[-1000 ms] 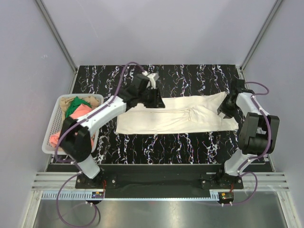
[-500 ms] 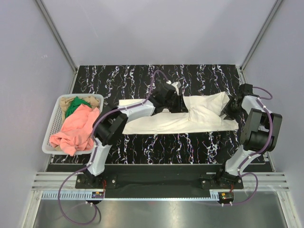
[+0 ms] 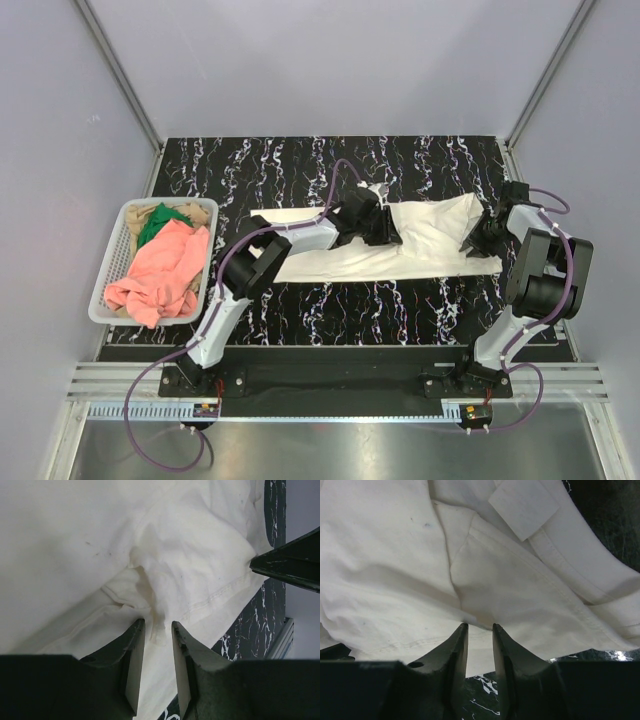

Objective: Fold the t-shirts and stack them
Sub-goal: Fold the tshirt

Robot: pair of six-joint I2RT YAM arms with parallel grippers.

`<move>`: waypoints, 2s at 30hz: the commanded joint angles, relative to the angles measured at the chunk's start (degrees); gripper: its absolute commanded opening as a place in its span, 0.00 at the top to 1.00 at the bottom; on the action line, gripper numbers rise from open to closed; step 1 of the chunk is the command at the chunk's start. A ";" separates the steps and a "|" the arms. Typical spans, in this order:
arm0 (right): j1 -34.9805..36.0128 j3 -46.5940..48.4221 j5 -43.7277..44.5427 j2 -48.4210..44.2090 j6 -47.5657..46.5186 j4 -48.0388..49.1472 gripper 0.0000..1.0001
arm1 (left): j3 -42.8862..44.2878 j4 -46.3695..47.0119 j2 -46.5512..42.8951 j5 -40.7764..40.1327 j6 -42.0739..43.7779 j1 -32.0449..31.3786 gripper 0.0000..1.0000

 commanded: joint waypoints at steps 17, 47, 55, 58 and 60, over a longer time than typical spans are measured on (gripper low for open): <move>-0.28 -0.22 1.23 -3.28 -1.69 0.22 0.70 | 3.10 2.20 0.31 -2.27 1.87 -1.68 0.68; -0.36 -4.00 -1.23 -7.22 0.67 2.60 1.00 | 4.15 -1.75 -2.85 -0.25 0.21 -2.38 1.00; -0.28 -6.19 -2.81 -12.94 3.58 0.67 1.00 | 8.02 -9.31 -3.55 0.36 0.55 -1.77 1.00; -0.36 -9.00 -1.85 -16.37 5.59 0.92 1.00 | 7.93 -11.15 -4.08 0.36 0.47 -1.24 1.00; -0.28 -10.67 -1.23 -18.92 7.62 2.32 1.00 | 8.02 -12.21 -4.34 0.89 0.21 -0.98 1.00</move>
